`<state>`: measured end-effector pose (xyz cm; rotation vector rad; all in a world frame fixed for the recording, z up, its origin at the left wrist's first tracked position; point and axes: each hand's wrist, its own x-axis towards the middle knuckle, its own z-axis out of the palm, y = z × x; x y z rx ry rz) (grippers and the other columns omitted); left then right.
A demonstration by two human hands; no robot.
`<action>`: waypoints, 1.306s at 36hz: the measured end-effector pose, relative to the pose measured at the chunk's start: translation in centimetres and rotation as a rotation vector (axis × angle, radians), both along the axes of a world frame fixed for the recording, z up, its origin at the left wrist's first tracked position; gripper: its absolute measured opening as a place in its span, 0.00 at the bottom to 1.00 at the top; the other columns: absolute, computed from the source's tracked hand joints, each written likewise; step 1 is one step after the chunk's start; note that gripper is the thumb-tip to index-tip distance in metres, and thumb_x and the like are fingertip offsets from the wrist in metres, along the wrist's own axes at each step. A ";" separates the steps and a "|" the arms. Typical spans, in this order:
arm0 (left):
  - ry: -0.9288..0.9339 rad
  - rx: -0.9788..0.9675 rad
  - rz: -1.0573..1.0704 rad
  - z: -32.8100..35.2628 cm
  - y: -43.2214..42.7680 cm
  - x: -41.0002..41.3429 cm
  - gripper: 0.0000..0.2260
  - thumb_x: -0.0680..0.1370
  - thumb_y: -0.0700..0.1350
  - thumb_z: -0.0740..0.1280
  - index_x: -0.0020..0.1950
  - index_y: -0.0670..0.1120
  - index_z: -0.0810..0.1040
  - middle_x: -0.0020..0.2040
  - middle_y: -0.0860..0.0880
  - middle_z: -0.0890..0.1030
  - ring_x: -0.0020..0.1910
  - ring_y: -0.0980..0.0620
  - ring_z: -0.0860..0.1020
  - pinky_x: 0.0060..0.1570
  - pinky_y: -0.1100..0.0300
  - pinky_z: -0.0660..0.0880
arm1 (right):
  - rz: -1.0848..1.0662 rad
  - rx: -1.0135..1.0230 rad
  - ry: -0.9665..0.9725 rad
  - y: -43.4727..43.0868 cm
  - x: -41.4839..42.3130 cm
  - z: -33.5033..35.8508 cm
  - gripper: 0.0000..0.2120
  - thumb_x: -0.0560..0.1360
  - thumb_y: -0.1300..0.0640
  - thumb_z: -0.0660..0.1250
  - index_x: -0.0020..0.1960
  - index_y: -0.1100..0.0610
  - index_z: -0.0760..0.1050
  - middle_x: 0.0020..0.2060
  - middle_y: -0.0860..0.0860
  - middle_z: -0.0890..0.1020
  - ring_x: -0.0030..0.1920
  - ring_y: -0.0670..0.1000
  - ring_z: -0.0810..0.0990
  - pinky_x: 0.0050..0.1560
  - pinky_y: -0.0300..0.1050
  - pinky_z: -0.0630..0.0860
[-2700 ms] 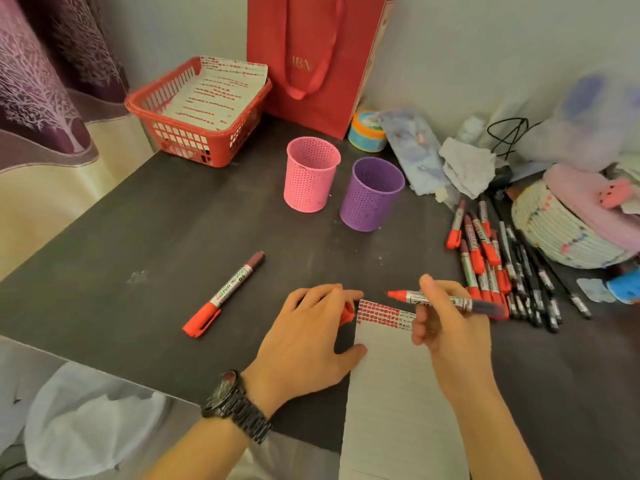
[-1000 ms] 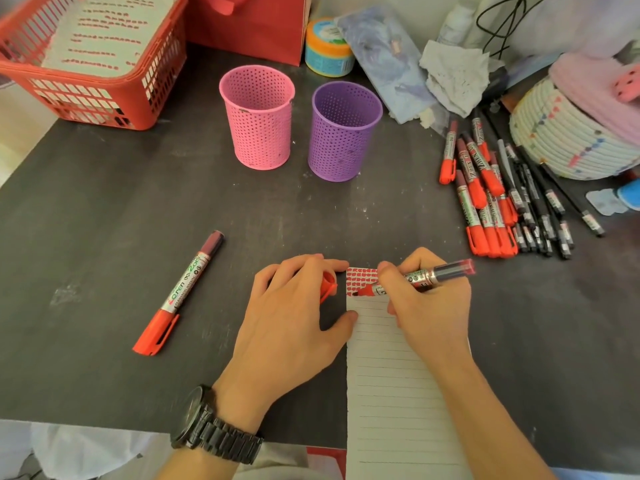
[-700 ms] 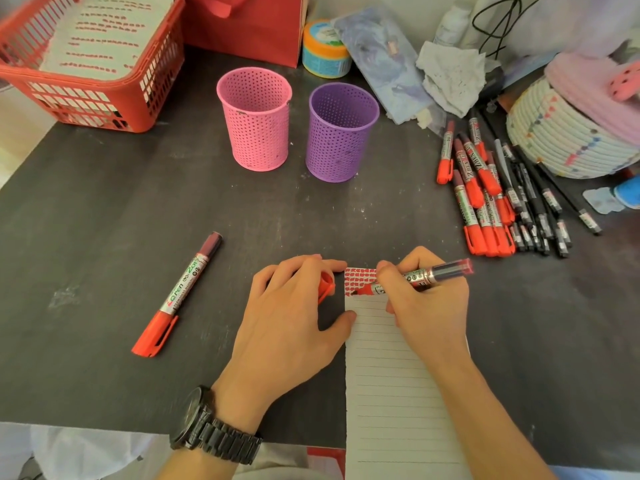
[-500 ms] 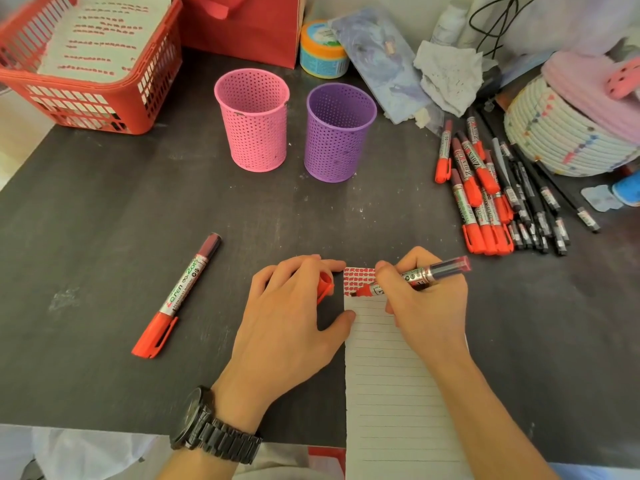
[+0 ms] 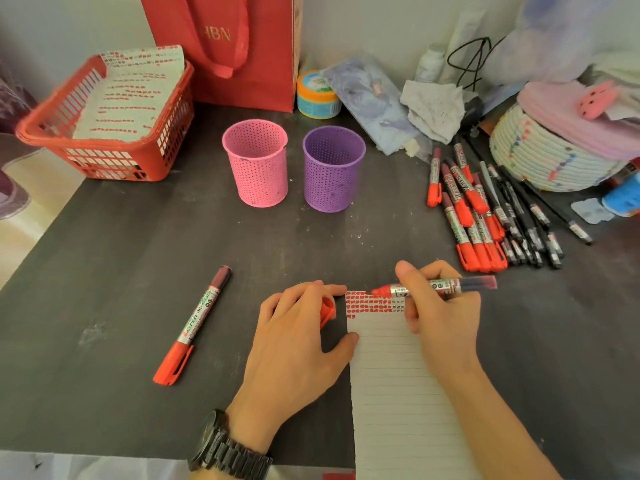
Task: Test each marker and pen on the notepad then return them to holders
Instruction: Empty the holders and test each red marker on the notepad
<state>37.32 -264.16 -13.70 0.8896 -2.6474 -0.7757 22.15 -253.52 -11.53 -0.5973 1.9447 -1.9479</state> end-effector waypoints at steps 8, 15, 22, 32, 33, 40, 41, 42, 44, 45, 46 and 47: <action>0.027 0.004 -0.025 -0.1 0.0 0.3 0.16 0.73 0.66 0.66 0.56 0.69 0.63 0.56 0.79 0.64 0.60 0.80 0.59 0.62 0.75 0.51 | 0.179 -0.174 -0.230 2.5 0.1 2.1 0.24 0.66 0.35 0.76 0.49 0.54 0.85 0.37 0.57 0.83 0.28 0.51 0.75 0.28 0.41 0.71; 0.166 0.101 0.040 0.6 0.5 0.5 0.05 0.77 0.60 0.57 0.52 0.69 0.66 0.53 0.69 0.71 0.54 0.63 0.72 0.48 0.64 0.71 | 0.181 -0.212 -0.286 5.6 1.0 0.4 0.17 0.73 0.46 0.69 0.53 0.57 0.85 0.41 0.64 0.84 0.29 0.55 0.76 0.28 0.43 0.73; 0.064 0.179 0.054 0.2 1.0 0.5 0.20 0.81 0.55 0.57 0.66 0.76 0.55 0.49 0.69 0.72 0.51 0.66 0.71 0.44 0.72 0.66 | 0.107 -0.141 -0.201 5.8 1.1 -0.9 0.04 0.76 0.52 0.65 0.44 0.50 0.77 0.38 0.63 0.85 0.26 0.54 0.76 0.25 0.41 0.72; 0.144 0.139 0.042 -0.1 1.0 0.8 0.08 0.78 0.67 0.49 0.54 0.70 0.62 0.45 0.65 0.76 0.47 0.64 0.73 0.41 0.62 0.69 | 0.110 -0.107 -0.126 5.8 1.3 -0.5 0.07 0.73 0.46 0.73 0.45 0.50 0.82 0.36 0.60 0.85 0.26 0.51 0.76 0.26 0.39 0.73; 0.148 0.100 0.021 0.1 1.0 0.8 0.09 0.77 0.68 0.48 0.54 0.72 0.63 0.47 0.68 0.76 0.49 0.66 0.73 0.44 0.64 0.69 | 0.111 -0.111 -0.125 5.8 1.2 -0.5 0.05 0.75 0.48 0.73 0.45 0.50 0.82 0.36 0.60 0.85 0.26 0.51 0.76 0.26 0.39 0.73; 0.247 0.089 -0.003 0.8 1.0 0.8 0.13 0.76 0.65 0.60 0.59 0.75 0.70 0.56 0.70 0.75 0.52 0.62 0.76 0.46 0.74 0.71 | 0.032 -0.037 -0.112 5.6 1.6 -0.1 0.14 0.71 0.39 0.70 0.43 0.50 0.82 0.34 0.57 0.85 0.25 0.49 0.76 0.26 0.37 0.73; 0.259 0.094 -0.008 0.8 1.0 0.9 0.13 0.76 0.64 0.61 0.60 0.73 0.72 0.56 0.69 0.76 0.52 0.61 0.77 0.47 0.74 0.70 | 0.019 -0.032 -0.114 5.5 1.6 -0.1 0.15 0.70 0.38 0.69 0.43 0.50 0.82 0.33 0.56 0.84 0.25 0.48 0.76 0.26 0.37 0.73; 0.268 0.099 -0.015 0.8 1.0 1.0 0.14 0.76 0.63 0.63 0.61 0.70 0.74 0.56 0.68 0.77 0.52 0.60 0.77 0.47 0.74 0.70 | 0.007 -0.035 -0.121 5.5 1.6 -0.1 0.15 0.70 0.38 0.70 0.42 0.50 0.82 0.32 0.56 0.84 0.25 0.48 0.76 0.26 0.37 0.72; 0.288 0.118 -0.025 0.8 1.0 1.1 0.14 0.76 0.61 0.65 0.61 0.66 0.77 0.55 0.66 0.78 0.51 0.58 0.78 0.47 0.73 0.70 | -0.012 -0.037 -0.126 5.4 1.6 -0.1 0.16 0.69 0.38 0.70 0.41 0.50 0.82 0.32 0.57 0.84 0.25 0.48 0.76 0.26 0.36 0.72; 0.304 0.128 -0.028 0.8 1.0 1.1 0.14 0.75 0.60 0.66 0.60 0.64 0.79 0.54 0.65 0.79 0.51 0.58 0.78 0.47 0.73 0.71 | -0.016 -0.033 -0.125 5.4 1.6 0.0 0.16 0.69 0.37 0.70 0.42 0.51 0.83 0.32 0.56 0.84 0.25 0.48 0.76 0.26 0.36 0.72; 0.324 0.137 -0.029 0.8 0.9 1.1 0.13 0.75 0.58 0.67 0.60 0.63 0.79 0.54 0.64 0.79 0.50 0.57 0.79 0.46 0.73 0.71 | -0.018 -0.028 -0.122 5.3 1.7 0.0 0.17 0.69 0.37 0.69 0.42 0.51 0.83 0.32 0.56 0.84 0.25 0.48 0.76 0.26 0.36 0.72; 0.342 0.142 -0.031 0.9 0.9 1.1 0.13 0.75 0.57 0.68 0.59 0.62 0.80 0.54 0.64 0.80 0.50 0.57 0.79 0.45 0.73 0.71 | -0.017 -0.022 -0.119 5.3 1.7 0.1 0.17 0.69 0.37 0.69 0.42 0.50 0.83 0.32 0.56 0.84 0.25 0.47 0.76 0.26 0.36 0.72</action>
